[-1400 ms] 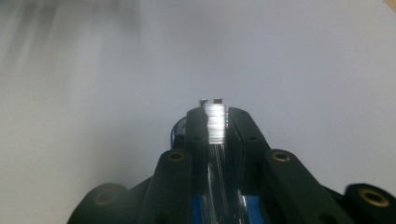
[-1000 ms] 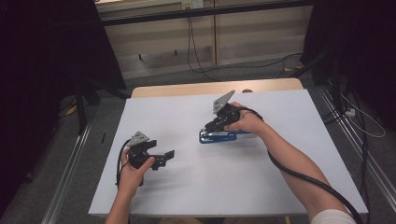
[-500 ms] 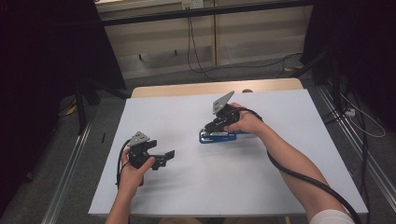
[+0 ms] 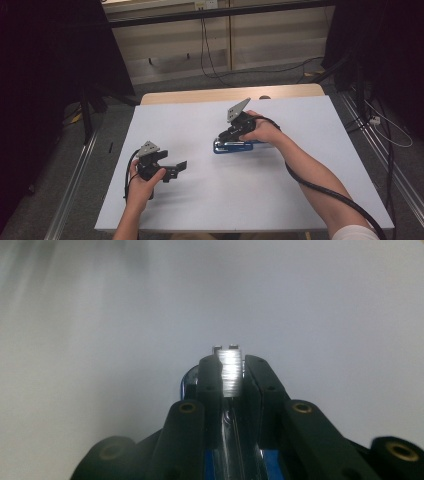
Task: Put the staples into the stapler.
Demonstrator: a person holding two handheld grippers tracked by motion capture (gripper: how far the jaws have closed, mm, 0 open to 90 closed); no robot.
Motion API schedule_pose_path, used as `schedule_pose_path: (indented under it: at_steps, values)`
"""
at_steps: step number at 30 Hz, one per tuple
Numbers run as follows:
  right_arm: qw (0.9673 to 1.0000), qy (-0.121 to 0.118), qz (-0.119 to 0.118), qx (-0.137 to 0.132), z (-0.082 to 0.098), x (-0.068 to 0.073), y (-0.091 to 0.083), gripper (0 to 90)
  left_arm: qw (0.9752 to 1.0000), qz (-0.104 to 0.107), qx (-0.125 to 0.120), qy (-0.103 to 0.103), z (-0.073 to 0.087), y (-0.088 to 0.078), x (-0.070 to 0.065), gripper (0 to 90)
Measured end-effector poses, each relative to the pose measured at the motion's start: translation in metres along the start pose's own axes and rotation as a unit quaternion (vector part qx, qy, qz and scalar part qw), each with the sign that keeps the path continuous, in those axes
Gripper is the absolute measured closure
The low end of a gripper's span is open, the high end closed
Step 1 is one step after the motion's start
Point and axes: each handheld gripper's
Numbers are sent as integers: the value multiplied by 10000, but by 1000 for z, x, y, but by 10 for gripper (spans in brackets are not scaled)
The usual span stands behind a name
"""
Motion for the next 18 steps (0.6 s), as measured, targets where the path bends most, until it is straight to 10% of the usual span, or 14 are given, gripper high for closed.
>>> schedule_pose_path:
  at_steps: [18]
  values:
    - [9970, 436, 545, -337, 6, 17, -30, 512, 10000, 59, 18, 45, 0, 3, -3, 59]
Point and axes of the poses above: each handheld gripper's, and its own axes: y roughly forward along the jaws, z roughly out of its underside, x roughly to its left, and after that the axes turned 15 degrees about -y, right-handed
